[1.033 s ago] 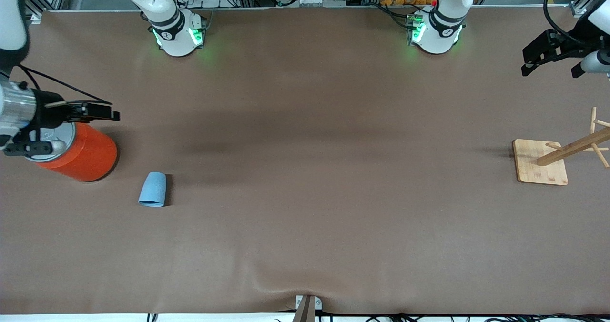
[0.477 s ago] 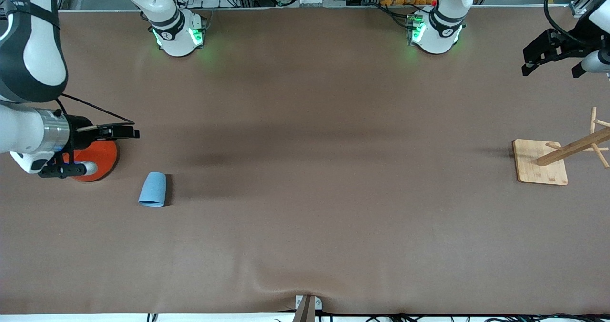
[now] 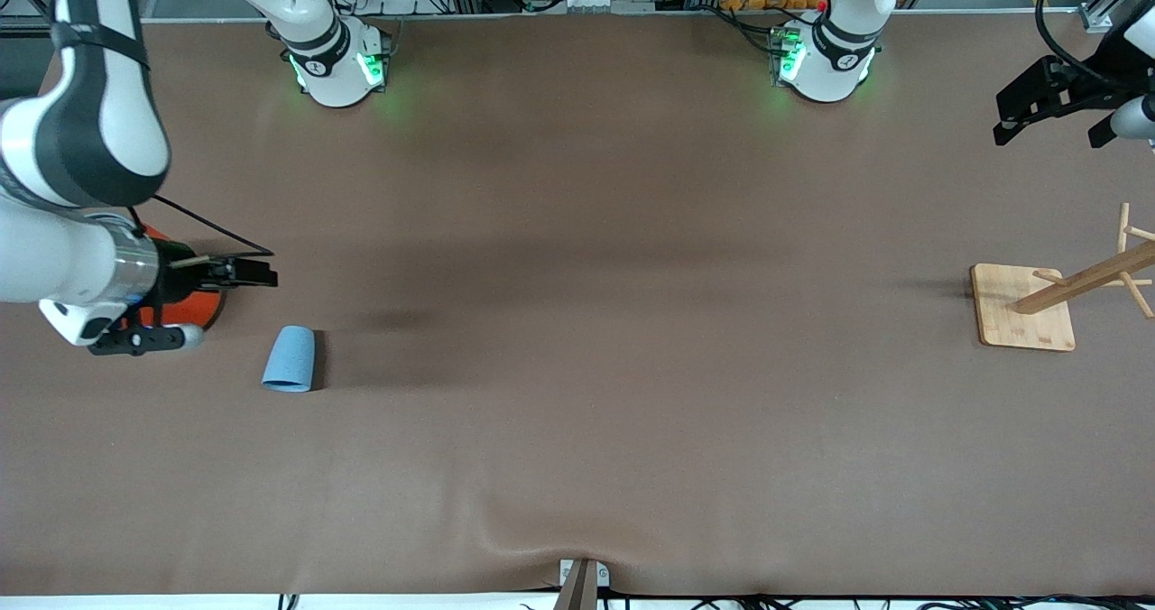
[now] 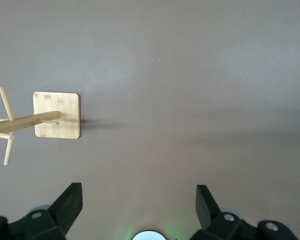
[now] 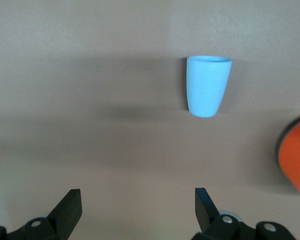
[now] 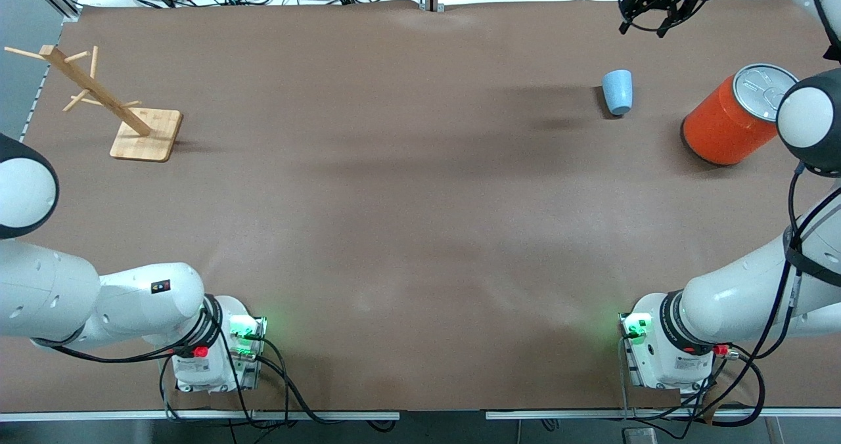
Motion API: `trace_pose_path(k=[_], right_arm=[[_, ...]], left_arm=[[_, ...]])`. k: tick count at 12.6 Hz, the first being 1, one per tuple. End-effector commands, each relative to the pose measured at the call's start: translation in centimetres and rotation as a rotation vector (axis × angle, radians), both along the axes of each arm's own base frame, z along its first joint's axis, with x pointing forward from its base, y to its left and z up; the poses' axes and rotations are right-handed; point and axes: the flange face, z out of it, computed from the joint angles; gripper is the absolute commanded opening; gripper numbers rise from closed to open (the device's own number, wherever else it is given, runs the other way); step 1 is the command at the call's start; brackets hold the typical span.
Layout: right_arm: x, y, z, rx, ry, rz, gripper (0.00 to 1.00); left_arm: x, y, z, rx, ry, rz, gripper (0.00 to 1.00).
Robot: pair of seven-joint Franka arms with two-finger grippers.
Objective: Flip cup
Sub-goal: 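Move the right gripper past the red can toward the blue cup, then lower the right gripper over the lying blue cup and close it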
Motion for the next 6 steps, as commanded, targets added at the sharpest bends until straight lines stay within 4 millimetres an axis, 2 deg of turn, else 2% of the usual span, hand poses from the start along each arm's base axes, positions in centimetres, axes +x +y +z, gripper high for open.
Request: trace_pose_path(k=[1,3,6], right_arm=[[0.1,0.3,-4.4,-0.027,-0.041,-0.001,1.00],[-0.3,-0.3,-9.0,-0.044,-0.106,-0.025,1.00],[-0.3,-2.7,-13.9,-0.118,-0.056,-0.023,1.00]], left_arm=[[0.0,-1.5,0.0,-0.005,-0.019,-0.013,1.00],[0.0,-1.5,0.0,-0.005,-0.019,-0.015,1.00],[-0.3,-3.3,-0.1,-0.011,-0.012,-0.056,1.00]])
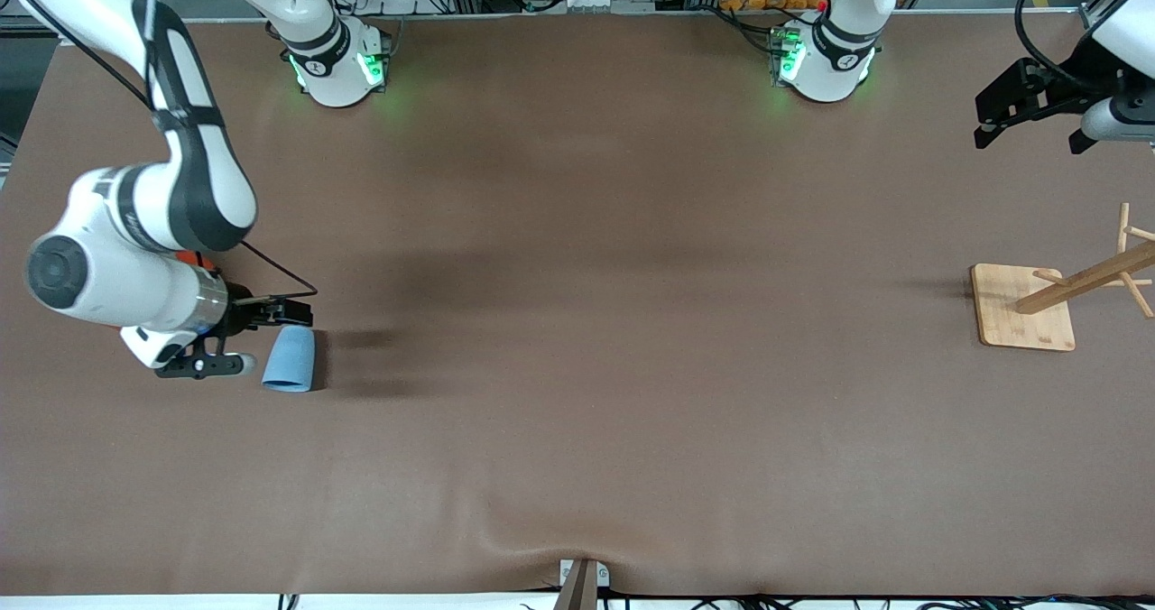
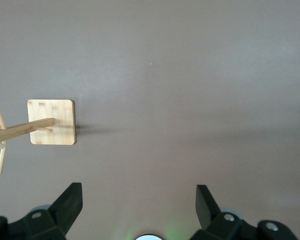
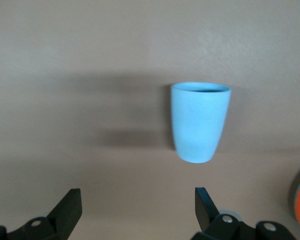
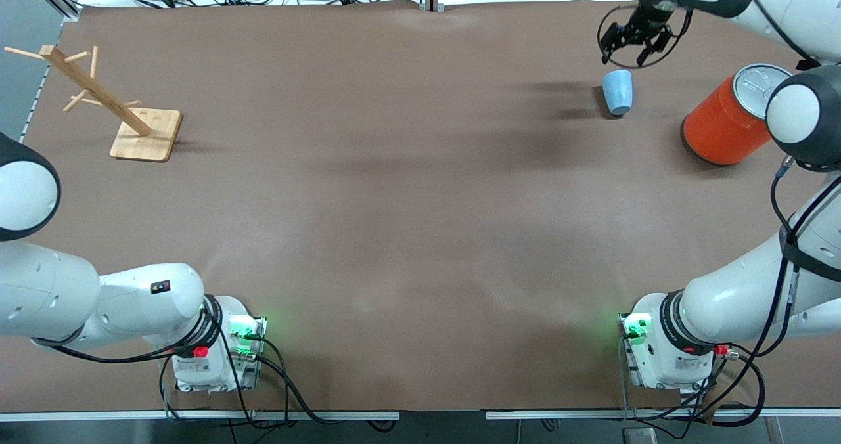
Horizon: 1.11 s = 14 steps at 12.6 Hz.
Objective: Flip cup
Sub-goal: 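Lower the right gripper over the lying blue cup and close it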
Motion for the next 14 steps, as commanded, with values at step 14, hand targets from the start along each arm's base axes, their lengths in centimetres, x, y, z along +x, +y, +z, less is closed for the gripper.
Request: trace_pose_path(k=[14], right_arm=[[1.7,-3.5,-14.2,-0.050,-0.056,-0.028,0.99]], left_arm=[[0.2,-3.6,-0.3,-0.009,-0.026,-0.068,1.00]])
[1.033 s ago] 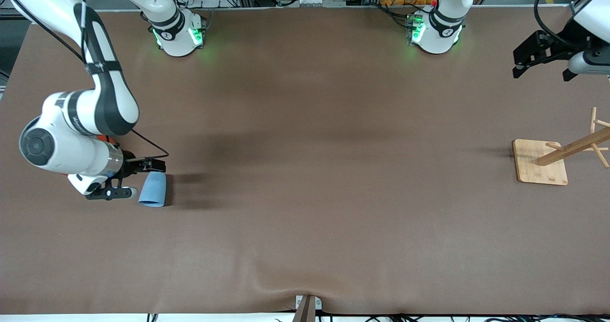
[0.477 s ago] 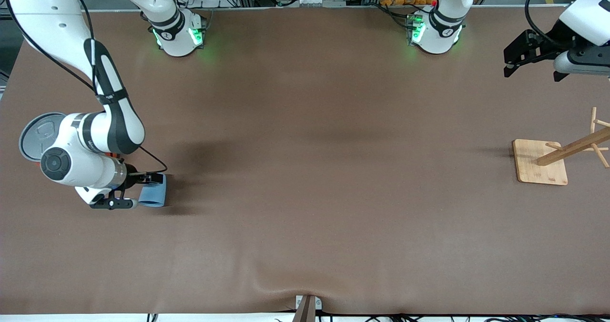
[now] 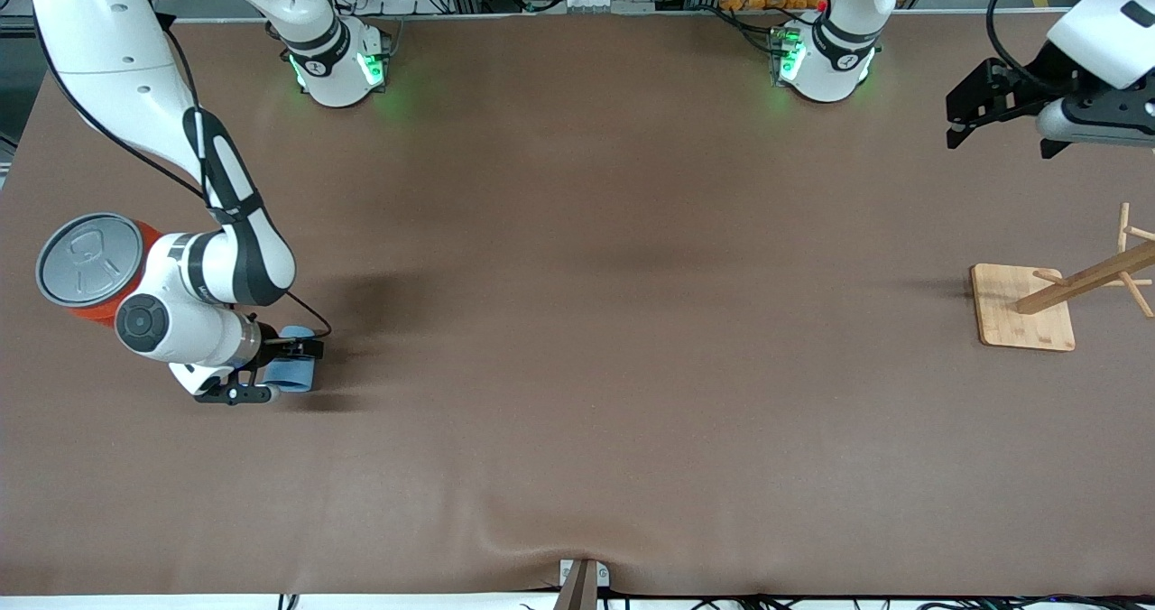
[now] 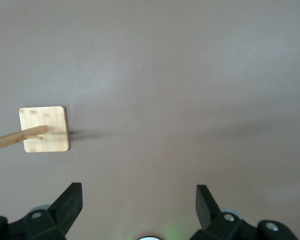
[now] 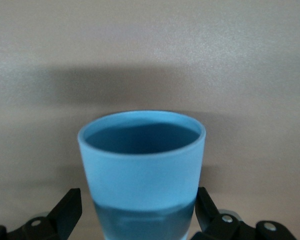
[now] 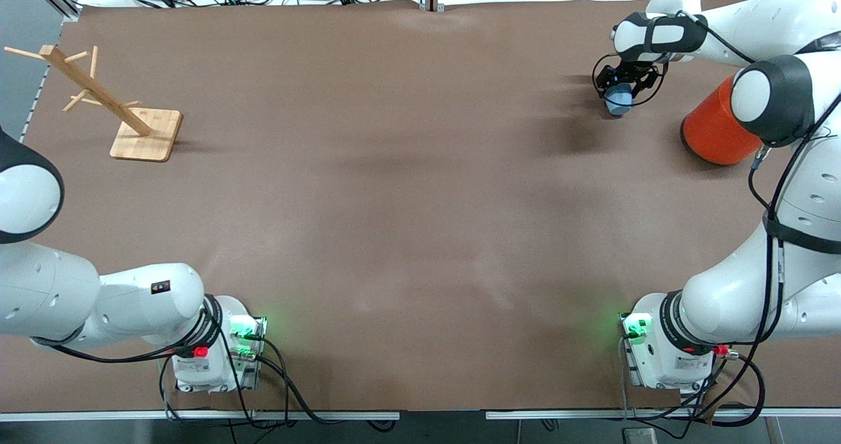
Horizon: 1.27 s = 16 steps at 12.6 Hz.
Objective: Flip cup
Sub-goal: 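Lower the right gripper over the lying blue cup and close it, then lift the cup with the right gripper while the left gripper approaches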
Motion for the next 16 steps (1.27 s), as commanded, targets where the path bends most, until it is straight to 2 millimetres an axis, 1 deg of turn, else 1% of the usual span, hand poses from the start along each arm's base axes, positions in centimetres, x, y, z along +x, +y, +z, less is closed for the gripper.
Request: trace_pose_path(k=[1,2,3,4,5,6,7,8,9,10,11,13,14,15,16], right_arm=[[0.3,0.6,-0.5,-0.003,-0.016,0.017,0.75],[0.4,0.9,-0.4,-0.004,-0.030,0.021,0.50],[0.4,0.8,-0.3,-0.004,-0.030,0.022,0.36],[0.4,1.0,0.4,-0.002,-0.029,0.026,0.28],[0.3,2.6,1.5,0.001,-0.008,0.050,0.23],[0.2,4.3,3.1,0.001,-0.004,0.077,0.20],[0.0,5.5,4.8,0.001,-0.005,0.105,0.19],[-0.2,6.4,6.0,0.010,-0.006,0.170,0.20],[-0.2,7.5,6.7,0.021,-0.017,0.237,0.20],[-0.2,9.1,7.1,0.031,-0.031,0.308,0.20],[-0.1,11.2,7.7,0.045,-0.051,0.385,0.20],[0.7,14.1,9.0,0.059,-0.094,0.543,0.19],[0.9,15.5,9.3,0.065,-0.109,0.626,0.19],[0.8,16.9,9.4,0.065,-0.131,0.687,0.19],[0.7,18.5,9.5,0.064,-0.168,0.757,0.19]], left_arm=[[0.1,-1.2,0.2,-0.010,-0.030,-0.015,1.00],[0.3,-1.7,-0.1,-0.014,-0.025,-0.023,1.00],[0.2,-2.6,-0.2,-0.015,-0.022,-0.039,1.00],[0.2,-2.8,-0.5,-0.017,-0.015,-0.043,1.00],[0.1,-3.2,-0.8,-0.015,-0.009,-0.049,1.00],[0.1,-3.4,-0.8,-0.016,-0.008,-0.052,1.00],[0.5,-3.6,-1.5,-0.018,0.004,-0.055,1.00],[0.7,-4.5,-2.1,-0.023,0.016,-0.055,1.00],[0.9,-5.0,-2.7,-0.028,0.030,-0.050,1.00],[1.4,-6.3,-4.1,-0.042,0.058,-0.048,1.00],[1.9,-8.0,-5.8,-0.049,0.086,-0.056,1.00],[3.6,-9.2,-9.1,-0.067,0.125,-0.056,1.00],[4.7,-9.8,-11.2,-0.082,0.143,-0.063,1.00],[5.3,-11.4,-13.0,-0.098,0.148,-0.088,1.00],[6.0,-12.5,-14.8,-0.112,0.157,-0.098,1.00]])
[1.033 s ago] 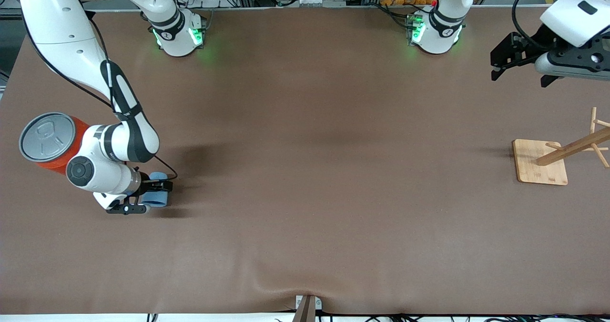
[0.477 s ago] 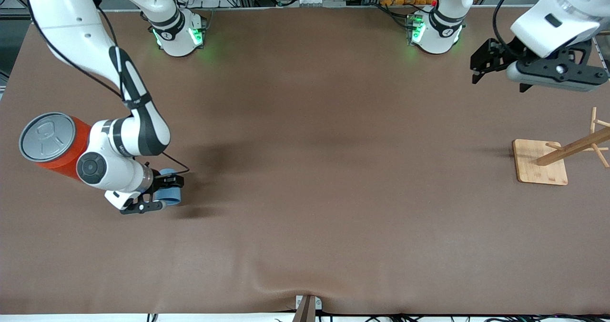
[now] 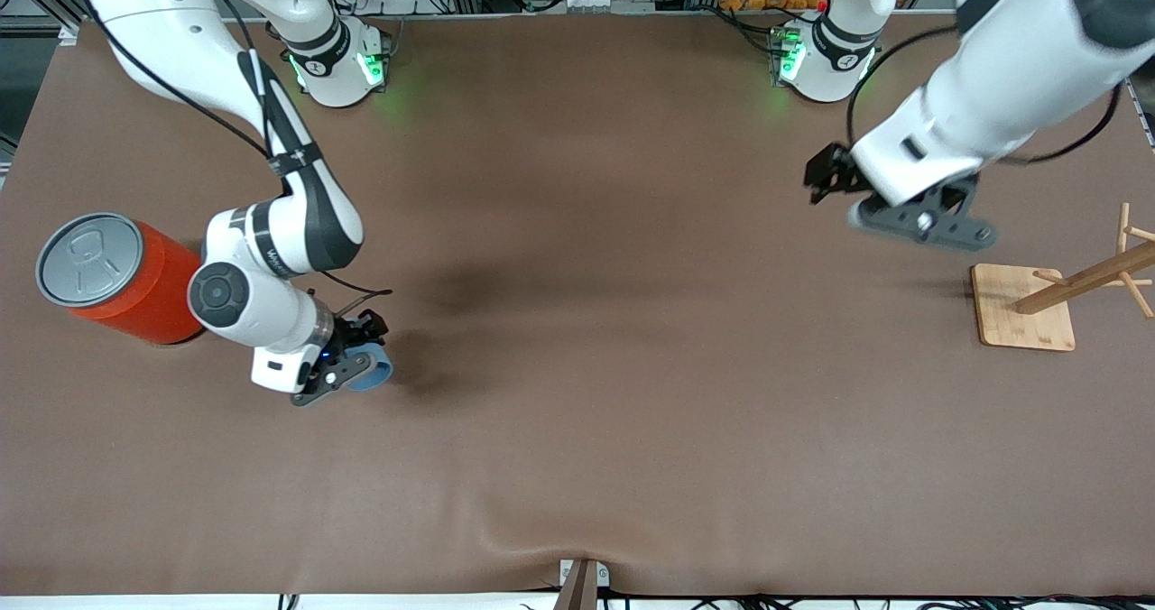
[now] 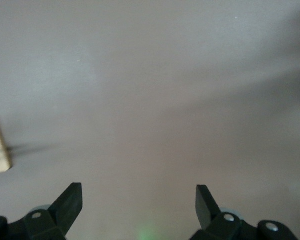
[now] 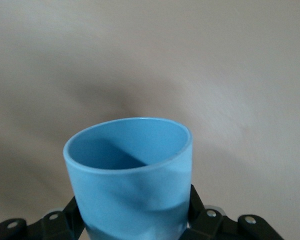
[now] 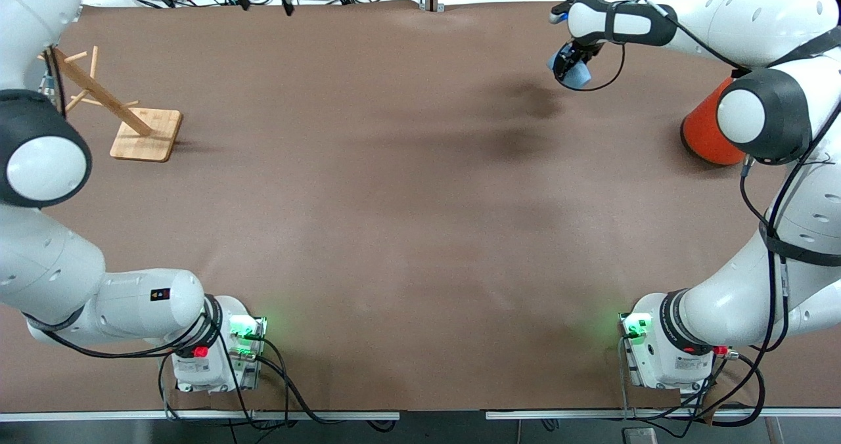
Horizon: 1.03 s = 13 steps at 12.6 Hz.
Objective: Flip cup
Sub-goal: 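Lift the cup with the right gripper while the left gripper approaches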
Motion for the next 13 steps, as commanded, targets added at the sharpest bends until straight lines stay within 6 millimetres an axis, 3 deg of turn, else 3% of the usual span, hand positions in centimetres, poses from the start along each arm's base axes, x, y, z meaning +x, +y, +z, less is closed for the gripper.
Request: trace_pose_path(k=[1,4,6,7,8,11,12,13], right_arm=[[-0.2,4.4,0.4,0.012,-0.069,0.197,0.19],[-3.3,13.6,-1.1,-0.001,-0.128,0.424,0.19],[-5.2,18.9,-4.6,-0.047,-0.235,0.618,0.19],[-7.3,22.4,-6.0,-0.040,-0.259,0.683,0.19],[-9.0,24.6,-7.0,-0.040,-0.253,0.725,0.19],[-11.7,27.9,-7.4,-0.059,-0.261,0.822,0.19],[-12.2,28.5,-7.6,-0.077,-0.266,0.860,0.37],[-12.4,28.7,-7.5,-0.088,-0.273,0.881,0.87]], left_arm=[[1.4,-3.1,-3.6,-0.047,0.025,-0.015,1.00],[1.7,-5.8,-5.4,-0.064,0.014,0.045,1.00],[2.9,-5.7,-7.2,-0.126,0.037,0.073,1.00],[3.5,-5.6,-7.8,-0.169,0.049,0.085,1.00],[3.9,-5.5,-8.2,-0.192,0.055,0.096,1.00],[5.2,-5.6,-9.8,-0.224,0.038,0.118,1.00],[5.8,-5.4,-10.9,-0.231,0.037,0.123,1.00],[6.4,-5.4,-12.2,-0.246,0.031,0.129,1.00]])
